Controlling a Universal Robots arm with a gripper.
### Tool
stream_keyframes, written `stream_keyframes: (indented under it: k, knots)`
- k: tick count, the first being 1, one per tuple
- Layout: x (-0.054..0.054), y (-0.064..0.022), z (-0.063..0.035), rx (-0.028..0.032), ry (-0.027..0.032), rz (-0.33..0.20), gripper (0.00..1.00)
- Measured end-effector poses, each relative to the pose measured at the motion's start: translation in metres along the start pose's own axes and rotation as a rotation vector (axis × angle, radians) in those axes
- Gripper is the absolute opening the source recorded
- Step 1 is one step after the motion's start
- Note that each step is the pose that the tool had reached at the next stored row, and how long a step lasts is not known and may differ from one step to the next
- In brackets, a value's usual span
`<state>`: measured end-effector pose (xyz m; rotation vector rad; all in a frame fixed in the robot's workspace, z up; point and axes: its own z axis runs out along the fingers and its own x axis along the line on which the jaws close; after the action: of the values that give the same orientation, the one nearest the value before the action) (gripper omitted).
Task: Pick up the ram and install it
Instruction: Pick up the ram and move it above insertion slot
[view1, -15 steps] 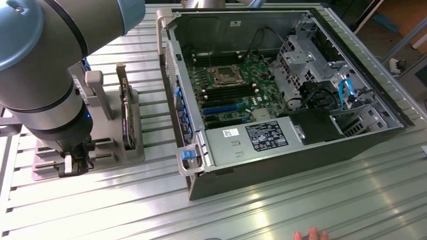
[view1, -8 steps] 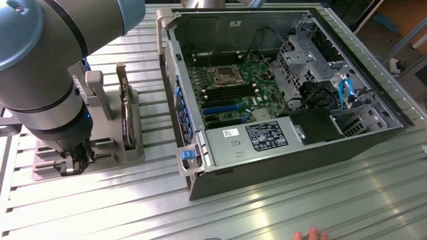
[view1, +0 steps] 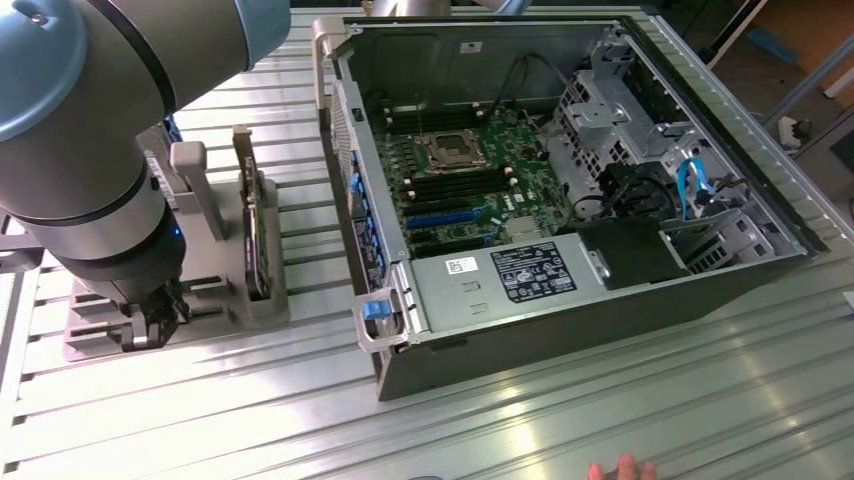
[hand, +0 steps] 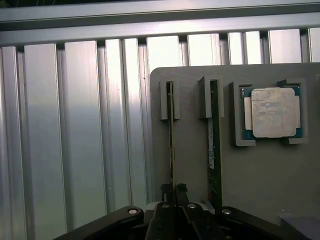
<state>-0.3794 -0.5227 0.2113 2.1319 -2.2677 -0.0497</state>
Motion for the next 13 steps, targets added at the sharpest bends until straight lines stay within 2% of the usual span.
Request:
stream_keyframes:
  k: [13]
  knots:
    - [0.0000,0.0000,0.0000,-0.0001,-0.0006,-0.013,0.12]
